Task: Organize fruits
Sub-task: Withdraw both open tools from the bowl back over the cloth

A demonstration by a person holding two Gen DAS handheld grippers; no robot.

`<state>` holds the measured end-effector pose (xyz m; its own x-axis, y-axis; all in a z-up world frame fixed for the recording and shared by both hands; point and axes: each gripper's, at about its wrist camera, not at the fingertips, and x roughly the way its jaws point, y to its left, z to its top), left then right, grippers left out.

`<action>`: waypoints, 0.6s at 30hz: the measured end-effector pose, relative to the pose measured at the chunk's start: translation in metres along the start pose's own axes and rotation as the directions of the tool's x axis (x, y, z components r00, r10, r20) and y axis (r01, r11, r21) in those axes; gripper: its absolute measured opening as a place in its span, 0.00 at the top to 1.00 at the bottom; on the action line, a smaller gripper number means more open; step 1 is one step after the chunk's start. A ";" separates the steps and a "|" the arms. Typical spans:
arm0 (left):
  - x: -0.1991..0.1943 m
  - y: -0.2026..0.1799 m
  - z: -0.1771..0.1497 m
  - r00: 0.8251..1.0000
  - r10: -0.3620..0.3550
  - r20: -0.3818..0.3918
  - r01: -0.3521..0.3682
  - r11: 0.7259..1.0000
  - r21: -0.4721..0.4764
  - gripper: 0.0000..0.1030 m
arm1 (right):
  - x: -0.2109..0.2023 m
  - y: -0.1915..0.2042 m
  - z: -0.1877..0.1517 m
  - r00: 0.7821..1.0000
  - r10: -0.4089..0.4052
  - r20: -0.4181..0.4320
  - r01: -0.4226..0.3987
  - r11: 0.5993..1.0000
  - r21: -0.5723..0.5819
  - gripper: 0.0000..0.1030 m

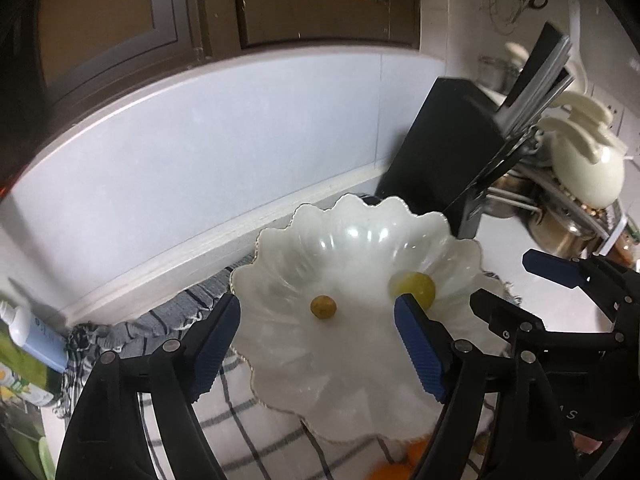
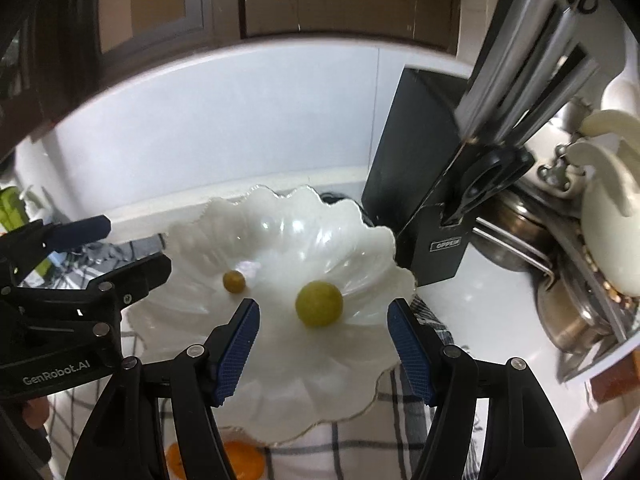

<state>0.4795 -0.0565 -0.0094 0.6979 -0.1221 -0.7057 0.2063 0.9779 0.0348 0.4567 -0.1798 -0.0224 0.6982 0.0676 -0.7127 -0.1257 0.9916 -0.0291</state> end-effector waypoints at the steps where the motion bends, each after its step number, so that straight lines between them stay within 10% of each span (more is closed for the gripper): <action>1: -0.006 0.000 -0.002 1.000 0.001 0.009 -0.001 1.000 -0.003 0.23 | -0.005 0.001 -0.001 1.000 -0.001 0.010 0.001 1.000 -0.002 0.35; 18: -0.086 -0.001 -0.041 0.993 0.044 0.113 -0.043 0.999 -0.009 0.20 | -0.076 0.014 -0.039 0.990 -0.064 0.129 0.068 0.997 -0.025 0.35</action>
<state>0.3906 -0.0404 0.0219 0.7791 -0.0972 -0.6194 0.1696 0.9838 0.0589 0.3743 -0.1754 0.0037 0.7899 0.0171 -0.6130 -0.0953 0.9909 -0.0951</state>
